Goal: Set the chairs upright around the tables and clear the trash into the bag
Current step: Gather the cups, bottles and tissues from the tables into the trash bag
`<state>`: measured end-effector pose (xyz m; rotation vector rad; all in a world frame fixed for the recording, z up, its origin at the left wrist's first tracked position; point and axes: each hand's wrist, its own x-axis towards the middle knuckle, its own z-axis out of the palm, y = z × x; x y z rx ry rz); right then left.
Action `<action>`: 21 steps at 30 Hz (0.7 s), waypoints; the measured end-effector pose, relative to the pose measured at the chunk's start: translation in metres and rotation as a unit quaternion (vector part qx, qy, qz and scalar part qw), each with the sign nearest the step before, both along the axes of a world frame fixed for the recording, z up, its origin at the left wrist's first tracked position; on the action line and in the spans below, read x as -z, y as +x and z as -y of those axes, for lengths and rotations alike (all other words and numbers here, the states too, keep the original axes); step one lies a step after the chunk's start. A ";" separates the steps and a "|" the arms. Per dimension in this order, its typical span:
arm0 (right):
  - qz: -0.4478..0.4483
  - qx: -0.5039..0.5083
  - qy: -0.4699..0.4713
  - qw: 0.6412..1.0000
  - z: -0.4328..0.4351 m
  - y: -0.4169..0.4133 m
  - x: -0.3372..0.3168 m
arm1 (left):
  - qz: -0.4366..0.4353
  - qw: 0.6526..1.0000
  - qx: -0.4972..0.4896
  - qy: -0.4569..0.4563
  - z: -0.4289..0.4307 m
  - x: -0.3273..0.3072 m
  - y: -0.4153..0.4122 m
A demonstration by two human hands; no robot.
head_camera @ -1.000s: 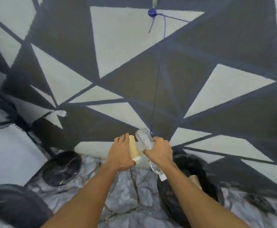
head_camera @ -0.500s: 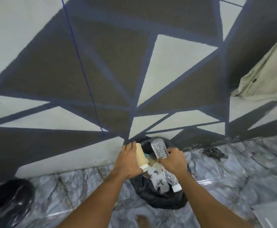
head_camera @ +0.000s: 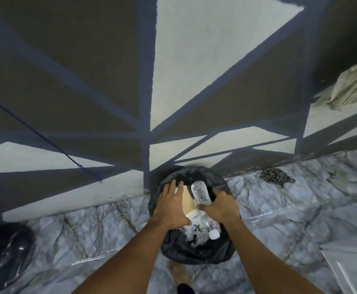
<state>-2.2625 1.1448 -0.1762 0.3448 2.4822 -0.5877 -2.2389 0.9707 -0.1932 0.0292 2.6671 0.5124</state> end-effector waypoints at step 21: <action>-0.058 -0.408 -0.263 0.872 0.265 0.074 -0.058 | -0.094 0.909 -0.402 -0.059 0.188 -0.093 0.183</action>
